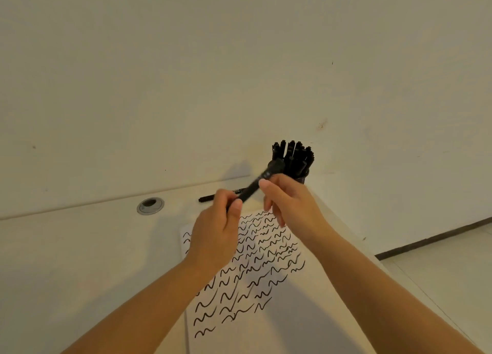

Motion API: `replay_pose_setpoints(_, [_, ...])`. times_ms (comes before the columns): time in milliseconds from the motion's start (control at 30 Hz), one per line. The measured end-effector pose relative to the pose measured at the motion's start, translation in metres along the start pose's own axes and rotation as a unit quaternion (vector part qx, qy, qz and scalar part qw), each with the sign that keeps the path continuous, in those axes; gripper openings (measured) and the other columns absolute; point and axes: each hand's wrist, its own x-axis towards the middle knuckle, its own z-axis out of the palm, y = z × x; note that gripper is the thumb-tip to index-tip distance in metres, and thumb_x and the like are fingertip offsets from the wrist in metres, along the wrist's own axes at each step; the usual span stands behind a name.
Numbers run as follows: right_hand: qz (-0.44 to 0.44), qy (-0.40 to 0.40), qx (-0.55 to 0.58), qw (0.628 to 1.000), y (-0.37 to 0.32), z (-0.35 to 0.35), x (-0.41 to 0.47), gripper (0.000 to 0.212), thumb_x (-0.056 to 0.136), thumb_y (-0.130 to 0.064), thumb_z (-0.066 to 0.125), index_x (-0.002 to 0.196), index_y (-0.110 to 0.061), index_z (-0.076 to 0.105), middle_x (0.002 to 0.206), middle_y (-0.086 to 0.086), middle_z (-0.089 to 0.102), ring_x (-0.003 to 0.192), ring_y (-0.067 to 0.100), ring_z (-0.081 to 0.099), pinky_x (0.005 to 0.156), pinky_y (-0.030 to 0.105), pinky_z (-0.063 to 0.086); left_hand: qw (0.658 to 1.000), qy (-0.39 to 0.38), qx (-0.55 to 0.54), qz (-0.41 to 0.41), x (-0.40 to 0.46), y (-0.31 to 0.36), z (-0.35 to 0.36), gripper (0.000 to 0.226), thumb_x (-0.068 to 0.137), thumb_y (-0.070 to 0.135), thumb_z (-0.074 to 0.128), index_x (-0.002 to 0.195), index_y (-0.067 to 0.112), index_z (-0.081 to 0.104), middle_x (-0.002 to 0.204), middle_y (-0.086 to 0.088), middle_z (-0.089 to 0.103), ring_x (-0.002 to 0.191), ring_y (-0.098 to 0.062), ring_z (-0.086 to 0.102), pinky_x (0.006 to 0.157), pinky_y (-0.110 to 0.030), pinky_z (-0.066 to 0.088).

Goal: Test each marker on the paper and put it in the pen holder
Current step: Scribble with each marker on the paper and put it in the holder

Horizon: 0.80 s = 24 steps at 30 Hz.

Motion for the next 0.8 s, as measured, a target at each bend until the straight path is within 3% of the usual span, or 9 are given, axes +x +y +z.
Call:
replay_pose_setpoints(100, [0.058, -0.009, 0.136, 0.989, 0.001, 0.005, -0.023, 0.034, 0.088, -0.040, 0.053, 0.065, -0.017, 0.062, 0.045, 0.001, 0.050, 0.037, 0.012, 0.036, 0.041, 0.020, 0.035, 0.996, -0.065, 0.030, 0.051, -0.024, 0.013, -0.005, 0.025, 0.090, 0.044, 0.027, 0.091, 0.025, 0.043, 0.050, 0.010, 0.040, 0.041, -0.006, 0.039, 0.042, -0.018, 0.032])
replay_pose_setpoints(167, [0.094, -0.020, 0.167, 0.981, 0.001, 0.007, -0.036, 0.037, 0.089, -0.034, 0.053, 0.058, -0.015, 0.061, 0.040, 0.003, 0.044, 0.034, 0.015, 0.033, 0.039, 0.020, 0.034, 0.994, -0.090, 0.026, 0.059, -0.038, 0.018, -0.008, 0.031, 0.085, 0.051, 0.026, 0.090, 0.027, 0.045, 0.051, 0.012, 0.041, 0.047, -0.005, 0.043, 0.045, -0.017, 0.034])
replay_pose_setpoints(300, [0.168, 0.005, 0.168, 0.971, -0.001, 0.009, -0.059, 0.034, 0.090, -0.025, 0.052, 0.062, -0.008, 0.060, 0.037, 0.003, 0.045, 0.031, 0.014, 0.035, 0.041, 0.026, 0.034, 0.992, -0.084, 0.077, 0.050, -0.057, 0.021, -0.015, 0.027, 0.087, 0.051, 0.041, 0.095, 0.031, 0.056, 0.070, 0.020, 0.055, 0.065, 0.001, 0.052, 0.058, -0.010, 0.039])
replay_pose_setpoints(367, [0.208, 0.031, 0.196, 0.958, -0.001, 0.010, -0.070, 0.034, 0.090, -0.025, 0.052, 0.063, -0.007, 0.060, 0.038, 0.004, 0.046, 0.031, 0.014, 0.036, 0.041, 0.026, 0.035, 0.988, -0.061, 0.119, 0.078, -0.064, 0.022, -0.020, 0.029, 0.084, 0.052, 0.049, 0.095, 0.029, 0.063, 0.081, 0.019, 0.061, 0.072, 0.001, 0.055, 0.065, -0.017, 0.046])
replay_pose_setpoints(467, [0.243, 0.034, 0.242, 0.939, -0.001, 0.012, -0.086, 0.039, 0.090, -0.026, 0.052, 0.056, -0.010, 0.061, 0.040, 0.006, 0.047, 0.032, 0.014, 0.037, 0.036, 0.021, 0.034, 0.972, -0.020, 0.176, 0.157, -0.070, 0.027, -0.028, 0.032, 0.080, 0.048, 0.051, 0.088, 0.024, 0.070, 0.072, 0.011, 0.067, 0.061, -0.008, 0.060, 0.051, -0.023, 0.050])
replay_pose_setpoints(600, [0.242, 0.006, 0.223, 0.944, -0.004, 0.012, -0.097, 0.031, 0.090, -0.019, 0.051, 0.064, -0.004, 0.058, 0.039, 0.007, 0.048, 0.030, 0.013, 0.036, 0.033, 0.020, 0.030, 0.935, -0.037, 0.269, 0.227, -0.077, 0.036, -0.031, 0.032, 0.082, 0.044, 0.047, 0.079, 0.022, 0.071, 0.058, 0.009, 0.063, 0.047, -0.012, 0.056, 0.039, -0.020, 0.042])
replay_pose_setpoints(700, [0.220, 0.006, 0.220, 0.951, -0.004, 0.008, -0.102, 0.030, 0.086, -0.012, 0.049, 0.059, -0.001, 0.057, 0.035, 0.009, 0.044, 0.028, 0.015, 0.032, 0.033, 0.021, 0.026, 0.939, -0.081, 0.276, 0.189, -0.086, 0.046, -0.031, 0.039, 0.085, 0.045, 0.040, 0.077, 0.021, 0.070, 0.056, 0.009, 0.061, 0.046, -0.013, 0.055, 0.038, -0.023, 0.042])
replay_pose_setpoints(800, [0.203, -0.007, 0.215, 0.955, -0.003, 0.007, -0.103, 0.030, 0.083, -0.010, 0.050, 0.056, -0.001, 0.056, 0.034, 0.010, 0.043, 0.028, 0.015, 0.030, 0.034, 0.020, 0.025, 0.969, -0.141, 0.182, 0.093, -0.090, 0.051, -0.034, 0.038, 0.088, 0.048, 0.035, 0.079, 0.024, 0.064, 0.063, 0.012, 0.060, 0.059, -0.012, 0.057, 0.055, -0.031, 0.046])
